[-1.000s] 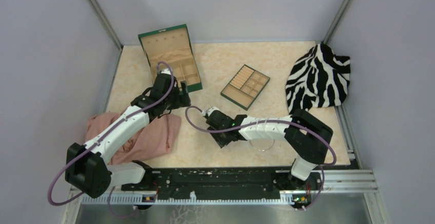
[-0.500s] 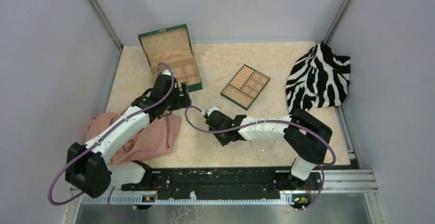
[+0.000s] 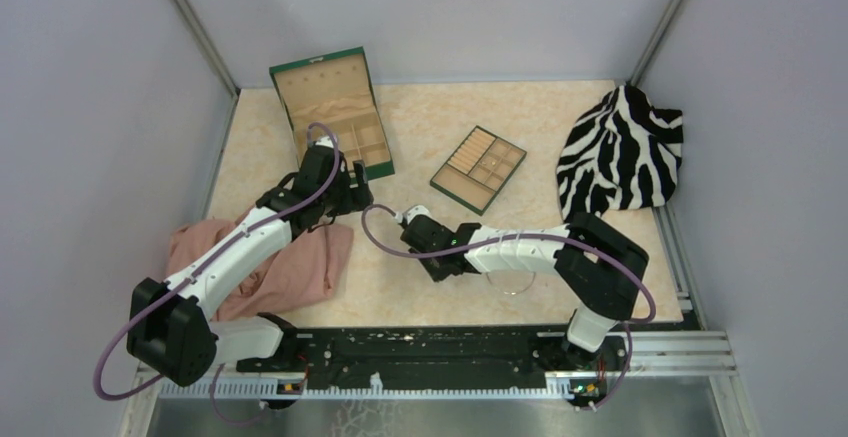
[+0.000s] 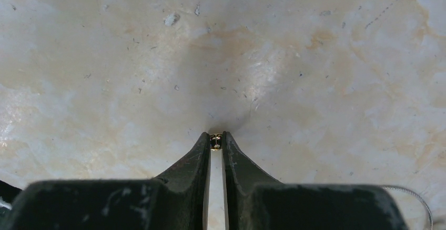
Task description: Organize the mixed jewelry
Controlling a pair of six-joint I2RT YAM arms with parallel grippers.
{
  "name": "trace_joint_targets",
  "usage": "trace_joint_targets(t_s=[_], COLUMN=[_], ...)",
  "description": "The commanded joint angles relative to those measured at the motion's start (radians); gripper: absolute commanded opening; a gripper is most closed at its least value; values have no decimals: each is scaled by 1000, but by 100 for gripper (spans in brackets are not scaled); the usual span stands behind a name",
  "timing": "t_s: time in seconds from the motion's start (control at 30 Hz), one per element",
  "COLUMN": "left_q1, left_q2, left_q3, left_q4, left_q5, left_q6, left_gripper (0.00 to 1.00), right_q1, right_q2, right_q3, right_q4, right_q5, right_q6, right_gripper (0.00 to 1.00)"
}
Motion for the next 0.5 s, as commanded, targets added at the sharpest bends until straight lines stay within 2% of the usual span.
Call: trace_joint_targets(t_s=[0.0, 0.17, 0.47], left_q1=[-1, 0, -1], left_q2=[-17, -16, -14], left_q3=[-3, 0, 3], left_q4=[23, 23, 24], left_q5=[6, -9, -9], left_q6=[0, 11, 16], left_gripper=[99, 99, 99], right_q1=[-25, -126, -384], right_q2=[-73, -113, -119], right_q3=[64, 101, 172], right_q4=[-26, -46, -58], right_q5=[31, -14, -48], right_q6=[34, 50, 44], right_gripper=[9, 8, 8])
